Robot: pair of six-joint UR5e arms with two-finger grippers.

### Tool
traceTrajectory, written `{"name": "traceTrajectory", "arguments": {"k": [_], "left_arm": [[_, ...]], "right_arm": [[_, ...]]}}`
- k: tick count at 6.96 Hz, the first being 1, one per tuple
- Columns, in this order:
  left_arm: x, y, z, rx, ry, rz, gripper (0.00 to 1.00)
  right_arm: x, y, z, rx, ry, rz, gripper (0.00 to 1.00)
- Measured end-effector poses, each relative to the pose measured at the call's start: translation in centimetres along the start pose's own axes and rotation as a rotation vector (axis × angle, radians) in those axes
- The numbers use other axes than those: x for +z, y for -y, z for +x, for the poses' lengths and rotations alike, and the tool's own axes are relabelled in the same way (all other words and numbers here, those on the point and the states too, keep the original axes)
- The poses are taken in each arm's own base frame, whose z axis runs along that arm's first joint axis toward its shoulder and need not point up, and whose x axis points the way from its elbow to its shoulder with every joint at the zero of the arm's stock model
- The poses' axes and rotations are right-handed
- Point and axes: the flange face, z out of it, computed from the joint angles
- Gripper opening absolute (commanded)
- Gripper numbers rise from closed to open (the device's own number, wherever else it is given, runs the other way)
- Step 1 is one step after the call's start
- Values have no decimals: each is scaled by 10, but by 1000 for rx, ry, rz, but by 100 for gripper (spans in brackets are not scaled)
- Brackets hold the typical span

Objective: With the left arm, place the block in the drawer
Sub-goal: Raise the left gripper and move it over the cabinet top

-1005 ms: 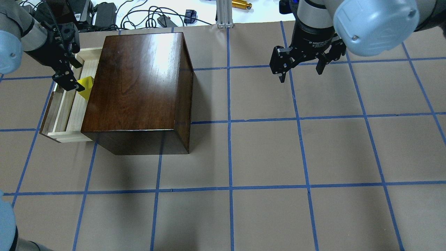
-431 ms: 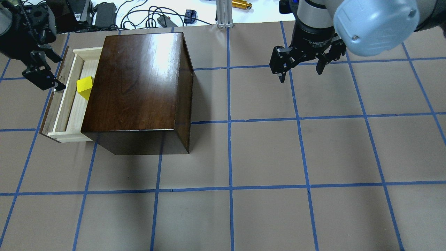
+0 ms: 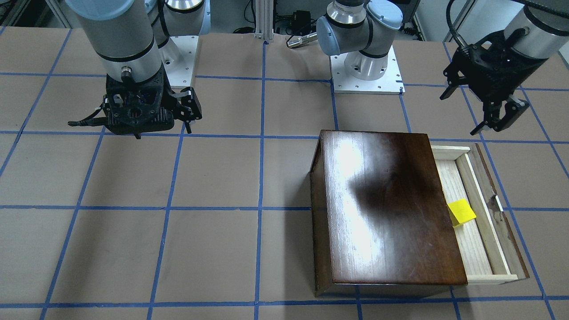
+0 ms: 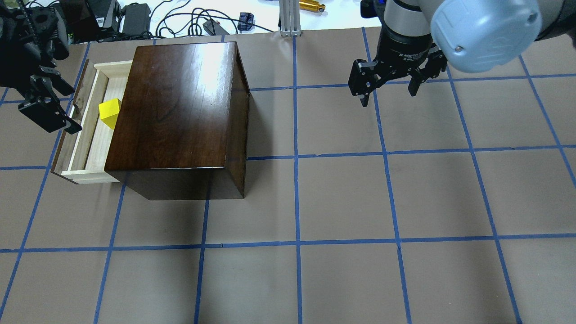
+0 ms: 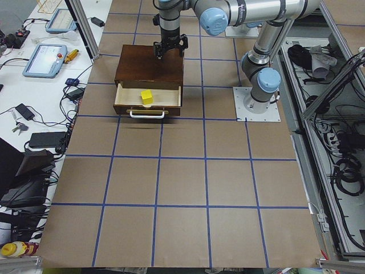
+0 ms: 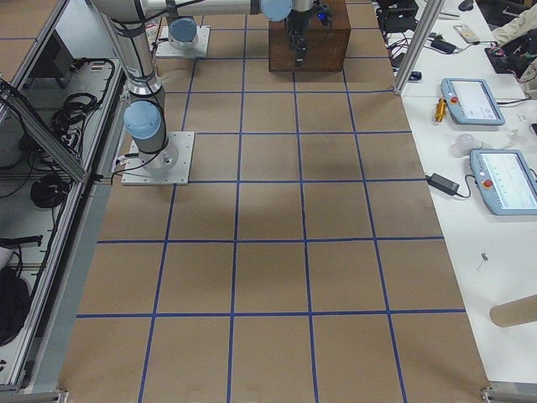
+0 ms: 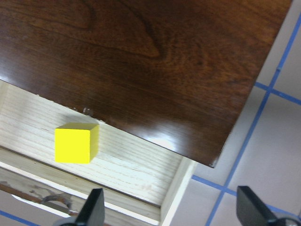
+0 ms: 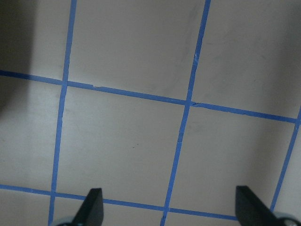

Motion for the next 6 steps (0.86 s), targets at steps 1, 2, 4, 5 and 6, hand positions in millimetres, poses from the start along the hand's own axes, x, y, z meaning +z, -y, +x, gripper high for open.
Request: {"name": "traceTrajectory", "arguments": {"k": [1,2,4,5,6], "left_arm": [[-4,6,7,-54,-3,-2,100],[-5,15,13,-131,-8,0,100],[0,64,38,-300,-15,-6,100],[4,98,56,-401,-6,-6,100],[8,124,72,-502,8,-2,100]], "right_arm": [[0,0,0,0,0,0,100],[0,0,0,0,0,0,100],[0,0,0,0,0,0,100],[0,0,0,0,0,0,100],[0,0,0,1,0,0,100]]}}
